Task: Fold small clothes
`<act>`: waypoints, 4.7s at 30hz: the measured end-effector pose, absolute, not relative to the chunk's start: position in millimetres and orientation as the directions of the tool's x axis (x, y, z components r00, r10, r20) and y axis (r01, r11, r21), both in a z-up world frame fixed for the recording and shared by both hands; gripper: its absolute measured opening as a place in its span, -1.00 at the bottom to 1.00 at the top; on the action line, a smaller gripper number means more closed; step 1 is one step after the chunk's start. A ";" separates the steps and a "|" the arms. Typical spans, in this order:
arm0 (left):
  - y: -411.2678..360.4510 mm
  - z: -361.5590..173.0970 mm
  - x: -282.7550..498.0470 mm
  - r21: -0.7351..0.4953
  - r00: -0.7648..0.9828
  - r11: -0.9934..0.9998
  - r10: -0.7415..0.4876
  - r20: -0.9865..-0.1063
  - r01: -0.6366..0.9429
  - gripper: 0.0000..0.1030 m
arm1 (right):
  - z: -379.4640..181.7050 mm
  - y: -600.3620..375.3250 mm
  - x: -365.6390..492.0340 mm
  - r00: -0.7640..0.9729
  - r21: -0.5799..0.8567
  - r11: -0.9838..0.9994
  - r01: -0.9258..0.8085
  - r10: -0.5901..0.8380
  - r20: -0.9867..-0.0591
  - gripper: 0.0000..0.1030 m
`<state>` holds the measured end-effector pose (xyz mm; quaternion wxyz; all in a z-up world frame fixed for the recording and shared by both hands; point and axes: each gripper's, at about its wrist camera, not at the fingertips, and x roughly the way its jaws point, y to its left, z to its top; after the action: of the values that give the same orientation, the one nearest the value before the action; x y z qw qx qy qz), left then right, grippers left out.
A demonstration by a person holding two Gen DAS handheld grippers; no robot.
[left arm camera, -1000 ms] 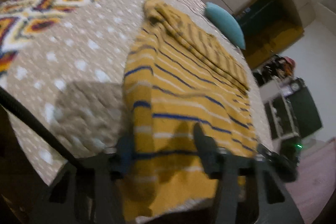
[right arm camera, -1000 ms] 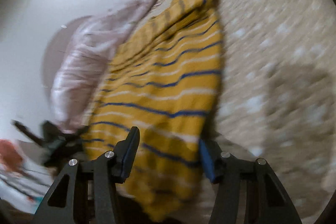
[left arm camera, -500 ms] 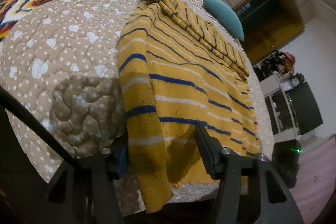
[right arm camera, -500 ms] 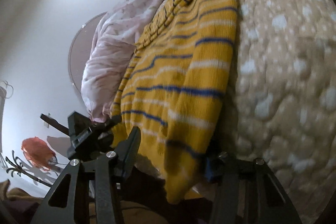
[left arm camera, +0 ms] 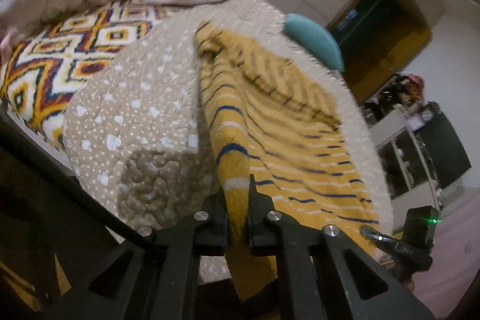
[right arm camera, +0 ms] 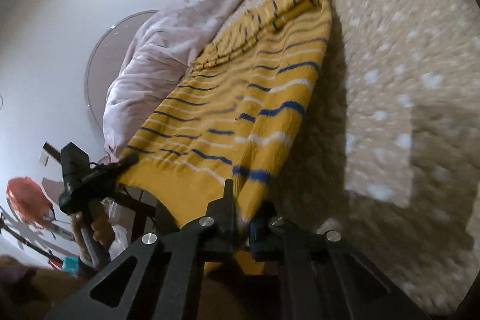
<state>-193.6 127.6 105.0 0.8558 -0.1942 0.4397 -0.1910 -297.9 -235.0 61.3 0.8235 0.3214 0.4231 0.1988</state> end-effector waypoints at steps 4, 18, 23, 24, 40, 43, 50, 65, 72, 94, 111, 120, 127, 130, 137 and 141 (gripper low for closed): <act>115.2 95.4 -207.4 -0.477 0.528 0.862 -0.489 -0.694 0.170 -0.85 | 69.4 -232.2 -318.1 0.555 0.696 0.715 -0.058 0.603 -0.574 -0.85; 110.0 124.9 -113.5 -0.442 0.623 0.882 -0.438 -0.648 0.160 -0.85 | 120.8 -232.3 -235.6 0.604 0.649 0.744 -0.157 0.593 -0.533 -0.84; 91.6 152.9 -6.6 -0.474 0.631 0.862 -0.470 -0.617 0.178 -0.85 | 165.6 -244.2 -147.9 0.678 0.597 0.787 -0.157 0.525 -0.515 -0.84; 89.5 152.7 8.4 -0.473 0.629 0.863 -0.468 -0.621 0.175 -0.85 | 168.1 -246.7 -131.5 0.688 0.586 0.798 -0.140 0.504 -0.522 -0.84; 70.0 82.8 161.9 -0.517 0.501 0.856 -0.454 -0.737 0.016 -0.78 | 75.2 -322.4 37.9 0.644 0.738 0.652 0.173 0.493 -0.586 -0.55; 77.6 74.9 180.3 -0.620 0.482 0.783 -0.528 -0.700 -0.043 -0.59 | 57.1 -331.2 60.7 0.643 0.747 0.619 0.242 0.475 -0.601 -0.10; 91.3 71.7 188.6 -0.707 0.479 0.706 -0.607 -0.634 -0.042 -0.10 | 47.3 -357.0 79.9 0.701 0.776 0.561 0.289 0.428 -0.570 0.19; 106.5 68.8 103.6 -0.408 0.483 0.901 -0.425 -0.765 0.148 0.37 | 82.5 -325.4 -5.4 0.603 0.401 0.899 0.176 0.224 -0.766 0.31; 84.4 40.2 76.0 -0.219 0.390 0.946 -0.300 -0.871 0.238 -0.57 | 60.6 -310.2 -54.6 0.540 0.319 0.937 0.141 0.197 -0.818 -0.42; 108.2 13.9 35.8 -0.458 0.623 0.887 -0.390 -0.678 0.056 -0.04 | 126.2 -106.4 35.7 0.573 0.160 0.974 -0.158 0.223 -0.789 -0.30; 168.4 24.6 32.8 -0.624 0.608 0.779 -0.529 -0.592 0.070 -0.04 | 52.9 45.6 207.4 0.437 -0.111 0.963 -0.246 0.007 -0.899 -0.41; 234.6 18.6 33.5 -0.669 0.685 0.731 -0.419 -0.596 -0.136 -0.04 | 101.7 40.4 97.2 0.447 0.013 0.920 -0.393 0.203 -0.871 0.10; 258.7 13.9 32.5 -0.671 0.705 0.715 -0.373 -0.603 -0.195 -0.04 | 88.2 76.0 -2.5 0.491 -0.117 0.798 -0.591 0.240 -0.838 0.10; 263.3 14.6 30.6 -0.678 0.708 0.708 -0.373 -0.599 -0.200 -0.04 | 64.1 94.7 -25.5 0.564 -0.334 0.690 -0.642 0.130 -0.816 0.00; 278.9 22.1 20.7 -0.675 0.739 0.704 -0.330 -0.587 -0.222 -0.04 | 44.3 113.7 -3.7 0.584 -0.425 0.683 -0.594 0.004 -0.812 -0.82; 299.5 21.0 12.8 -0.677 0.760 0.685 -0.281 -0.586 -0.269 -0.03 | 63.0 129.7 9.5 0.542 -0.285 0.765 -0.578 0.099 -0.834 -0.83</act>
<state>12.8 299.5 21.0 0.8499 -0.3967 0.3467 -0.0037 9.5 129.7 63.0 0.8334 -0.2765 0.4333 0.2030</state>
